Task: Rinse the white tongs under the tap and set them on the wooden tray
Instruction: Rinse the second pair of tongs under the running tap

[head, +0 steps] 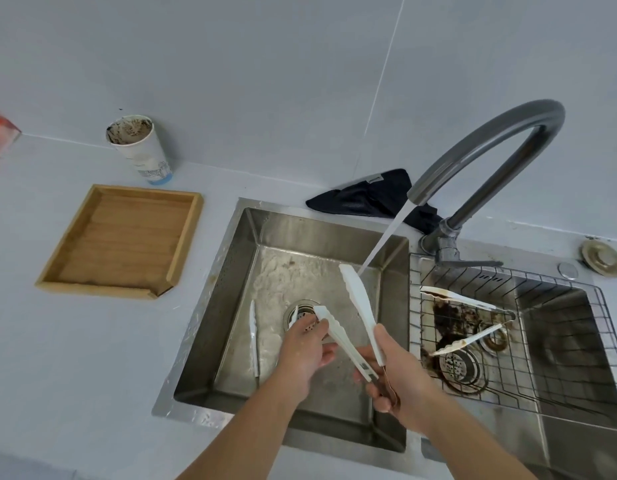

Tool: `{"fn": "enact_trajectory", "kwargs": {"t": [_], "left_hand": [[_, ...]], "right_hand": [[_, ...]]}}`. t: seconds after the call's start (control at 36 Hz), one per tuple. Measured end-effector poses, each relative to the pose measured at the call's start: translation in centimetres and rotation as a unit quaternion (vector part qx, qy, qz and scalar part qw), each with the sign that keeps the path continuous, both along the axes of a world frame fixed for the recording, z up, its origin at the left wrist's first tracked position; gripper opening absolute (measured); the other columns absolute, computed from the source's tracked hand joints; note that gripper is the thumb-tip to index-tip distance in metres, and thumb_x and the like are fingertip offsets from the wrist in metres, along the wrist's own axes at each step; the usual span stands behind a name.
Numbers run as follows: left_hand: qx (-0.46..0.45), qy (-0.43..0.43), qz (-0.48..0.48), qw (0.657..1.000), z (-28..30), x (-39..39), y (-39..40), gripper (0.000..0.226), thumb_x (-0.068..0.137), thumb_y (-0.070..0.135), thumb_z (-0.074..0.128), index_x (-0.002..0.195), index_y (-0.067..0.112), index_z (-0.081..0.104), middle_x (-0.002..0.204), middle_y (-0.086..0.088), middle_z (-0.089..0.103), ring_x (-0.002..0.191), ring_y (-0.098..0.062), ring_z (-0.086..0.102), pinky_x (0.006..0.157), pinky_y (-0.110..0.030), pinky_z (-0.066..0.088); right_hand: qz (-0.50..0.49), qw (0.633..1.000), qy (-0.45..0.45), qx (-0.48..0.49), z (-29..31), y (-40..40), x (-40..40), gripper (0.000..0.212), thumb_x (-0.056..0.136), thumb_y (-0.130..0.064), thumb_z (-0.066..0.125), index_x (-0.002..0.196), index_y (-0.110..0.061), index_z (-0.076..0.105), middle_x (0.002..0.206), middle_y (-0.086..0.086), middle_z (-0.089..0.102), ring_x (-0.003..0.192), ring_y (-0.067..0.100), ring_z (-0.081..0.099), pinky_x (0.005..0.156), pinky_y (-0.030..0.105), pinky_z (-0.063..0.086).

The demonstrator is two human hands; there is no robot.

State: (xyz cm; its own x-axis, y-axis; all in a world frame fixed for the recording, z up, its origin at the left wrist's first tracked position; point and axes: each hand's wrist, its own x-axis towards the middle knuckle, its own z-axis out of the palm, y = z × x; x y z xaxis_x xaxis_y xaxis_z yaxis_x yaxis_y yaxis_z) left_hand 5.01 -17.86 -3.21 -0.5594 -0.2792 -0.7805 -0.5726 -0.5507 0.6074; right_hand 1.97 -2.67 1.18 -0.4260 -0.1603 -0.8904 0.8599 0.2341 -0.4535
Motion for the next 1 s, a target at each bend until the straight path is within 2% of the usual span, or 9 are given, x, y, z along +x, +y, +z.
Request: {"fn": "enact_trajectory", "kwargs": {"t": [0.14, 0.25, 0.39, 0.47, 0.61, 0.75, 0.81, 0.89, 1.0], "left_hand": [[-0.026, -0.012, 0.001, 1.000, -0.2, 1.2, -1.5, 0.019, 0.100, 0.028, 0.062, 0.116, 0.020, 0.067, 0.102, -0.005, 0.075, 0.077, -0.016, 0.070, 0.067, -0.026, 0.059], [-0.061, -0.012, 0.006, 0.998, -0.5, 2.1, -3.0, 0.012, 0.100, 0.029, 0.060, 0.104, 0.022, 0.069, 0.092, 0.000, 0.076, 0.078, -0.016, 0.071, 0.073, -0.032, 0.061], [-0.065, -0.002, 0.008, 0.998, -0.1, 2.7, -5.0, 0.015, 0.099, 0.039, 0.063, 0.107, 0.027, 0.067, 0.089, -0.001, 0.078, 0.075, -0.013, 0.075, 0.064, -0.026, 0.059], [-0.082, -0.012, -0.004, 0.997, -0.1, 3.1, -6.1, 0.020, 0.092, 0.043, 0.072, 0.105, 0.029, 0.067, 0.077, 0.002, 0.079, 0.062, -0.009, 0.072, 0.056, -0.021, 0.057], [-0.114, -0.030, -0.024, 0.993, -0.9, 3.8, -7.5, 0.025, 0.082, 0.035, 0.083, 0.097, 0.032, 0.063, 0.062, 0.002, 0.074, 0.059, -0.012, 0.064, 0.063, -0.030, 0.058], [-0.159, -0.041, -0.052, 0.985, -2.1, 4.3, -8.5, 0.033, 0.080, 0.022, 0.085, 0.094, 0.034, 0.058, 0.088, -0.003, 0.077, 0.066, -0.011, 0.071, 0.065, -0.029, 0.060], [-0.183, -0.053, -0.070, 0.979, -2.9, 4.3, -9.1, 0.034, 0.082, 0.019, 0.083, 0.103, 0.030, 0.058, 0.096, -0.004, 0.076, 0.079, -0.019, 0.074, 0.076, -0.038, 0.064], [-0.200, -0.062, -0.078, 0.975, -4.0, 4.3, -9.9, 0.034, 0.085, 0.017, 0.080, 0.109, 0.029, 0.059, 0.097, -0.003, 0.075, 0.088, -0.025, 0.075, 0.086, -0.047, 0.062], [-0.212, -0.077, -0.082, 0.971, -5.7, 4.1, -10.8, 0.035, 0.088, 0.016, 0.078, 0.114, 0.031, 0.059, 0.101, 0.000, 0.075, 0.093, -0.022, 0.075, 0.090, -0.045, 0.062]], "right_hand": [[0.028, 0.999, 0.020, 0.012, -0.9, -1.4, 0.9, 0.062, 0.097, -0.066, 0.044, 0.106, -0.011, 0.072, 0.068, 0.005, 0.069, 0.044, 0.013, 0.043, 0.038, 0.022, 0.030], [0.063, 0.997, 0.042, 0.031, -1.8, -2.8, 1.6, 0.061, 0.096, -0.066, 0.045, 0.107, -0.011, 0.069, 0.084, 0.010, 0.065, 0.050, 0.015, 0.042, 0.043, 0.024, 0.028], [0.123, 0.985, 0.102, 0.063, -3.2, -4.6, 2.4, 0.045, 0.096, -0.063, 0.048, 0.096, -0.022, 0.067, 0.085, 0.010, 0.063, 0.051, 0.015, 0.045, 0.044, 0.024, 0.035], [0.153, 0.977, 0.127, 0.078, -4.3, -5.7, 3.1, 0.038, 0.093, -0.062, 0.053, 0.105, -0.028, 0.065, 0.085, 0.000, 0.065, 0.058, 0.013, 0.054, 0.050, 0.026, 0.042], [0.168, 0.972, 0.141, 0.090, -5.6, -7.7, 4.3, 0.043, 0.088, -0.063, 0.061, 0.120, -0.036, 0.051, 0.103, -0.006, 0.065, 0.075, 0.013, 0.063, 0.053, 0.026, 0.048], [0.179, 0.971, 0.136, 0.083, -6.6, -9.0, 4.9, 0.051, 0.085, -0.059, 0.068, 0.126, -0.035, 0.049, 0.105, -0.005, 0.066, 0.082, 0.013, 0.067, 0.051, 0.022, 0.050], [0.179, 0.970, 0.137, 0.086, -7.1, -9.6, 5.0, 0.053, 0.084, -0.056, 0.071, 0.127, -0.035, 0.049, 0.105, -0.005, 0.067, 0.083, 0.013, 0.068, 0.051, 0.021, 0.051], [0.166, 0.973, 0.134, 0.089, -8.2, -10.2, 5.0, 0.056, 0.083, -0.052, 0.073, 0.130, -0.036, 0.049, 0.105, -0.003, 0.070, 0.085, 0.016, 0.069, 0.066, 0.029, 0.053], [0.144, 0.980, 0.115, 0.076, -9.8, -11.1, 4.7, 0.048, 0.087, -0.045, 0.070, 0.131, -0.034, 0.053, 0.101, -0.008, 0.073, 0.088, 0.012, 0.070, 0.069, 0.026, 0.051]]}}
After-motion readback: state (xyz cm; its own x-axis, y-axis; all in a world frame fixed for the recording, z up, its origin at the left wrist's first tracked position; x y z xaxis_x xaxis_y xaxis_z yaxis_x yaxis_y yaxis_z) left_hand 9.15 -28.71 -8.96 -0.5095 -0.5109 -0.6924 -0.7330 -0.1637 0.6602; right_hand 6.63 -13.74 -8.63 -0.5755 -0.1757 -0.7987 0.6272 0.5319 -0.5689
